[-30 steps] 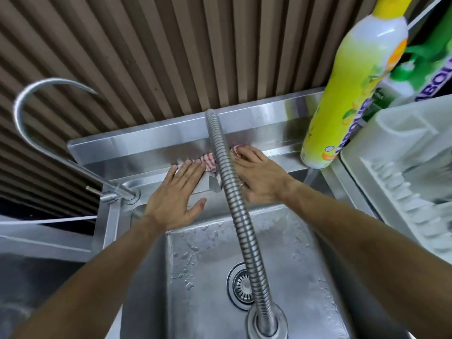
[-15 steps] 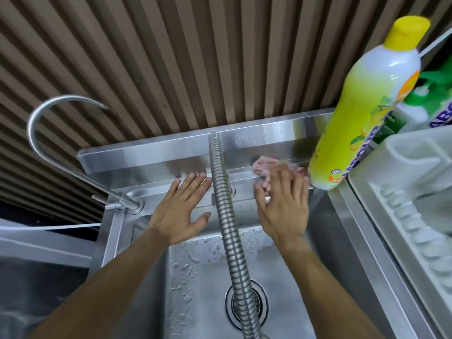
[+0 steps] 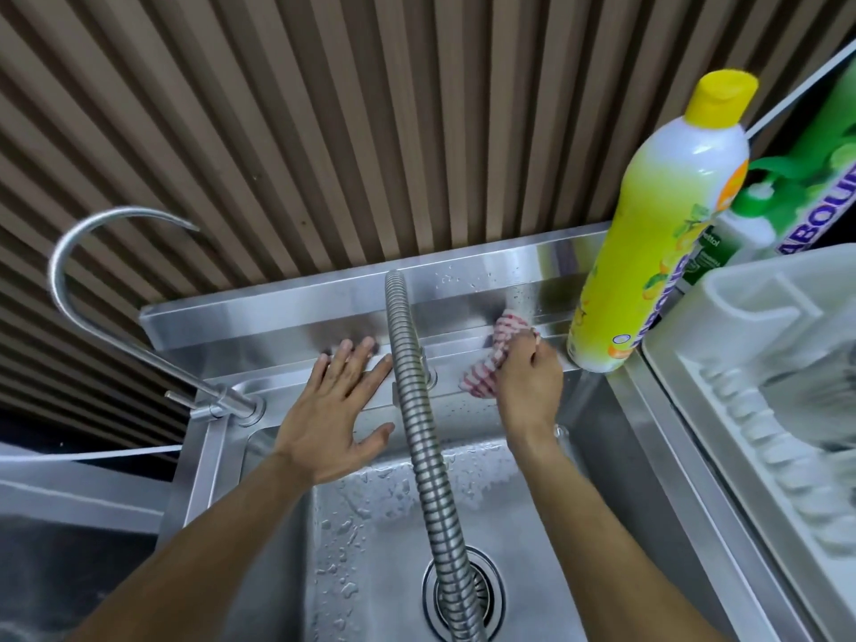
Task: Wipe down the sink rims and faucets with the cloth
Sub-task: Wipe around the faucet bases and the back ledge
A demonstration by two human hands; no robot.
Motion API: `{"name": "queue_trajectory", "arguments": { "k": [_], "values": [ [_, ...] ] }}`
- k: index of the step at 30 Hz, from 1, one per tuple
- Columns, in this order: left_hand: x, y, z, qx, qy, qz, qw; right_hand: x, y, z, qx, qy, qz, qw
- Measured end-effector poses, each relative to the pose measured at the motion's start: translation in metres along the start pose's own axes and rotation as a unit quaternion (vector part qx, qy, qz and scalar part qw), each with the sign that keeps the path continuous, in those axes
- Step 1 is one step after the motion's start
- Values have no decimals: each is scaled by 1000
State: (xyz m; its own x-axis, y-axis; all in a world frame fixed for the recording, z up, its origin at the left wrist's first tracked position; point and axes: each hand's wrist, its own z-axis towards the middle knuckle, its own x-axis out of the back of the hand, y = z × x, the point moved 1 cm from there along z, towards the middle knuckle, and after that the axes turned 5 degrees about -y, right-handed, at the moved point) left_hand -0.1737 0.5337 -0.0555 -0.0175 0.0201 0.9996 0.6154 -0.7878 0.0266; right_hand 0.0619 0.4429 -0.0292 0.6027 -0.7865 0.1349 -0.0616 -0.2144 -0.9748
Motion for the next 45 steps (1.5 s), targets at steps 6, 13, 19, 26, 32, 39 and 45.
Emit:
{"name": "queue_trajectory", "arguments": {
  "k": [6, 13, 19, 26, 32, 39, 45],
  "values": [
    [30, -11, 10, -36, 48, 57, 997, -20, -43, -12, 332, 74, -131, 931],
    [93, -42, 83, -211, 104, 222, 946, -31, -7, 18, 562, -107, -414, 708],
    [88, -57, 94, -284, 62, 217, 932, -30, 2, 19, 315, -64, -284, 903],
    [80, -64, 92, -273, 101, 363, 885, -29, 4, 26, 297, -82, -177, 935],
    [73, -69, 93, -299, 130, 346, 879, -50, -33, -31, 124, -116, 36, 985],
    [73, -67, 88, -304, 18, 389, 870, -49, -30, 0, 149, 77, -266, 949],
    [73, -65, 91, -307, 60, 316, 896, -24, -6, -2, 284, -35, -467, 837]
  ]
}}
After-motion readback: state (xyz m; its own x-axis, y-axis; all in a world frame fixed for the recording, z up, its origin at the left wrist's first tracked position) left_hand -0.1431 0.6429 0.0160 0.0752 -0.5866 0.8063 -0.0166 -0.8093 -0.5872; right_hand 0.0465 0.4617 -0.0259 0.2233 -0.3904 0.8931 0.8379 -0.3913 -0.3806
